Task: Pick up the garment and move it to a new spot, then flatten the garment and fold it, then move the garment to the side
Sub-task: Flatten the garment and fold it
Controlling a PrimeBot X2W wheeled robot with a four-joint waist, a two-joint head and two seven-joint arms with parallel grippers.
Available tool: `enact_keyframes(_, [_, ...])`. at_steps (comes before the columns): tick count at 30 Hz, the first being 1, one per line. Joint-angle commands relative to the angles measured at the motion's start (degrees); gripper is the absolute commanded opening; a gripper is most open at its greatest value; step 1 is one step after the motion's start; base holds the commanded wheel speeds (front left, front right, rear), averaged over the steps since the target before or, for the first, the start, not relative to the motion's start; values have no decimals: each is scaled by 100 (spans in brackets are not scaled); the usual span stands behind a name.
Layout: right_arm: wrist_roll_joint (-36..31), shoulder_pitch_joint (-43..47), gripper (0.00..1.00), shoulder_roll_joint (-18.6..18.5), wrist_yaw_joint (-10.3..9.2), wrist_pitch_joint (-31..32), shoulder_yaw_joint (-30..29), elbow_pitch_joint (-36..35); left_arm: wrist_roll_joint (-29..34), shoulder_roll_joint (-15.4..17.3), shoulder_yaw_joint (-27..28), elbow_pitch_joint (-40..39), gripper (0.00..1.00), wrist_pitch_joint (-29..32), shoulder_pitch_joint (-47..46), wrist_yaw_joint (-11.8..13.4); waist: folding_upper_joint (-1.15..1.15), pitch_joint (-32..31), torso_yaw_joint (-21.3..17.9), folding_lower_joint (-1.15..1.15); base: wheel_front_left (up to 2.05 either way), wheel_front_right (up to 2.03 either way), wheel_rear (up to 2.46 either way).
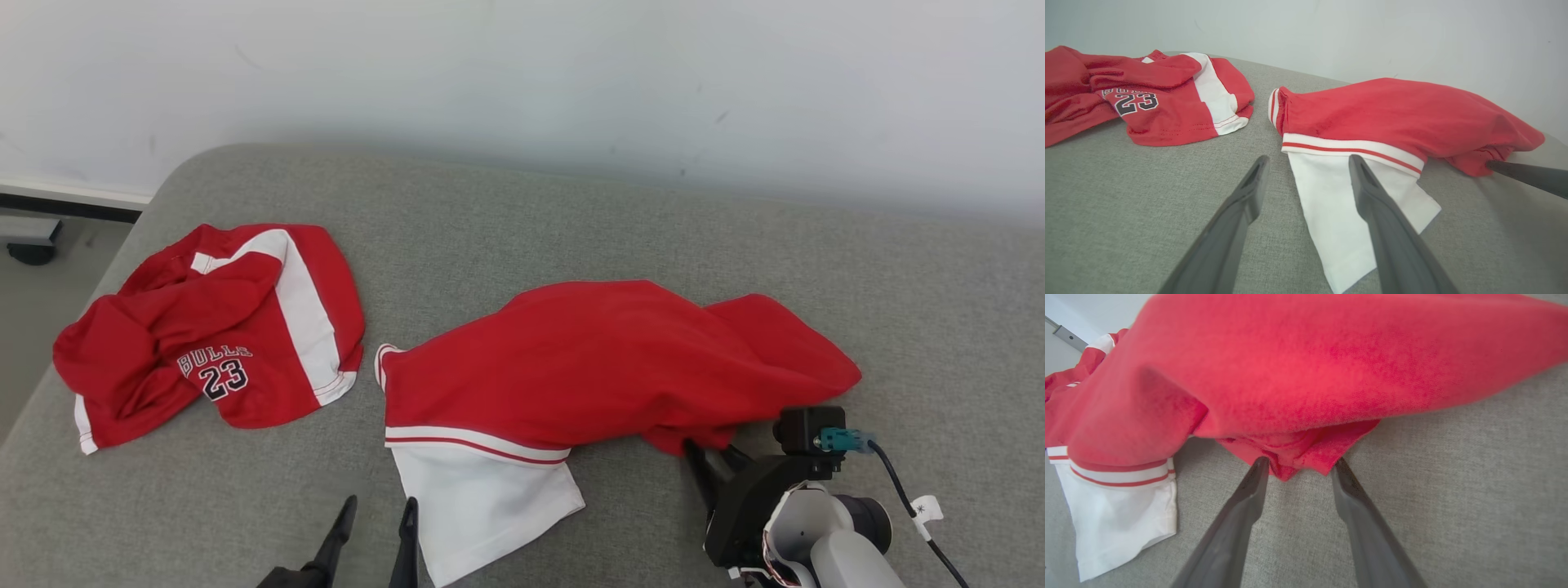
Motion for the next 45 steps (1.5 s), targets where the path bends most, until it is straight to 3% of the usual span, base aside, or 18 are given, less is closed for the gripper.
enact_keyframes(1, [-69,-56,26,6,20,-68,7,49,46,-5,-37,42,100,-14,-19,-43,0,-15,-34,0,0,0,0])
enact_keyframes(2, [-82,-87,10,6,20,-112,40,91,49,-5,-55,73,100,-13,-36,-51,0,-22,-65,0,0,0,0])
enact_keyframes(3, [-98,-122,0,5,20,-168,60,120,42,-12,-72,100,100,-13,-51,-79,0,-26,-92,0,0,0,0])
enact_keyframes(10, [-516,-179,0,3,20,-663,-121,-64,-34,-31,-61,232,100,-13,-53,-58,0,-106,-374,0,0,0,0])
enact_keyframes(17, [-1001,260,0,3,20,-691,-626,-1535,-98,10,53,257,100,-15,36,-4,0,-237,-713,0,0,0,0])
enact_keyframes(21, [-1417,717,0,-25,20,-264,-1121,-2805,-122,8,76,257,100,-16,75,-3,0,-292,-905,0,0,0,0])
enact_keyframes(24, [-1584,1149,0,-50,20,274,-1435,-3368,-134,-1,66,276,100,-16,49,-32,0,-302,-1018,0,0,0,0])
enact_keyframes(29, [-1900,1866,0,-173,19,950,-1874,-3300,-124,-39,-26,356,100,-17,-47,-81,0,-298,-1072,0,0,0,0])
enact_keyframes(32, [-2097,2128,0,-76,14,1238,-2427,-3149,-128,-39,-43,390,100,-17,-62,-87,0,-310,-1083,0,0,0,0])
enact_keyframes(33, [-2127,2159,26,-41,14,1345,-2588,-3070,-129,-37,-50,401,100,-17,-64,-90,0,-313,-1082,0,0,0,0])
enact_keyframes(34, [-2105,2176,100,-14,14,1464,-2709,-2978,-131,-33,-57,414,100,-17,-68,-94,0,-318,-1078,0,0,0,0])
enact_keyframes(38, [-1733,2240,100,-4,14,1692,-2876,-2834,-151,-22,-78,463,100,-1,-65,-103,0,-345,-1057,0,0,0,0])
enact_keyframes(45, [-1654,2118,100,-9,14,1766,-3475,-3238,-180,-86,-217,513,100,80,-51,-142,0,-313,-963,0,0,0,0])
